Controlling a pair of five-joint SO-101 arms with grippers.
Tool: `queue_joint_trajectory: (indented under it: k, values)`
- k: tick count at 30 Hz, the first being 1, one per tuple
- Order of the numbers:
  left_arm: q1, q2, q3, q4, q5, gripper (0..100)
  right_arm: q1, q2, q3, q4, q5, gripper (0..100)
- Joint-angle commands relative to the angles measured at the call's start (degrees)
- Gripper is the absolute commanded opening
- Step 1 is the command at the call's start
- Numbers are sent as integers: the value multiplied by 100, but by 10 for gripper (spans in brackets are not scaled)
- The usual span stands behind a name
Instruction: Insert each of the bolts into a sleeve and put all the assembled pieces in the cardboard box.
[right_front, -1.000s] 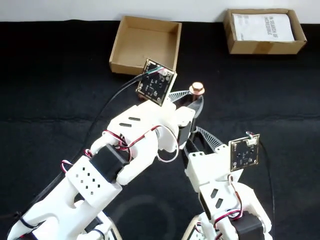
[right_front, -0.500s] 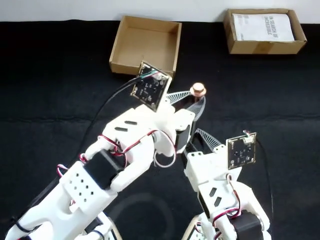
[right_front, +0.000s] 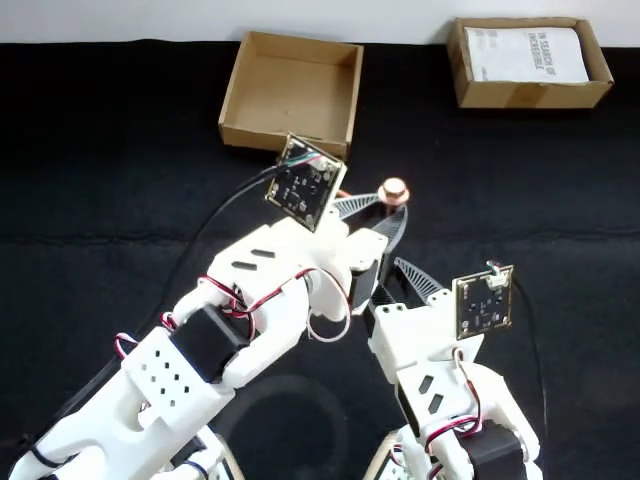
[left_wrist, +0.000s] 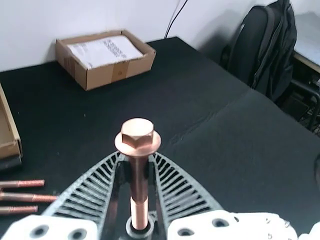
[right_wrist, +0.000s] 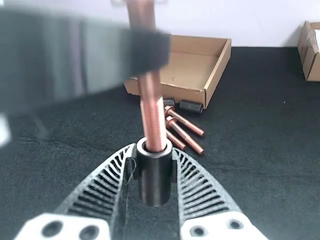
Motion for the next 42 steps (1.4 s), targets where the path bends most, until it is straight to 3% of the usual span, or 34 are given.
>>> queue_joint_trajectory:
  k: [1,9,13,19,27,42]
  values:
    - [31,-171,75,-53,-18,9,154,-75,-57,-119,35,8]
    - [57,-145,189,-9,-9,9,207,-75,-66,-119,35,8]
    - [382,-171,444,88,-9,9,207,-75,-57,-119,44,8]
    - [716,-180,198,1073,-18,30,207,-75,-66,-119,53,8]
    - [708,-180,-558,2778,-26,325,215,-66,-57,-119,62,8]
    - [716,-180,-3820,6277,9,319,224,-57,-13,-119,62,8]
